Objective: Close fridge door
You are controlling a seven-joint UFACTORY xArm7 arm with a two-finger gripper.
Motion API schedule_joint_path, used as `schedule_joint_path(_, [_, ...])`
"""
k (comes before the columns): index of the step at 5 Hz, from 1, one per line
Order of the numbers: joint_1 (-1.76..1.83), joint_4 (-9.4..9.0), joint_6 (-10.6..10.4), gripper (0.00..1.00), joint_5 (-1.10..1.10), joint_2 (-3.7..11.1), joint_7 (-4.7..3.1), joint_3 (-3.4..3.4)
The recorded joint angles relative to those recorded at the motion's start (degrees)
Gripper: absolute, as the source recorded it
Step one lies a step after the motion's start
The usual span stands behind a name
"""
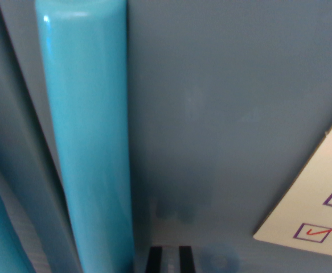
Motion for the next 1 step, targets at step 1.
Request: schedule_joint_path(1, [0.0,0.0,0.0,1.0,0.0,0.0,0.0,0.0])
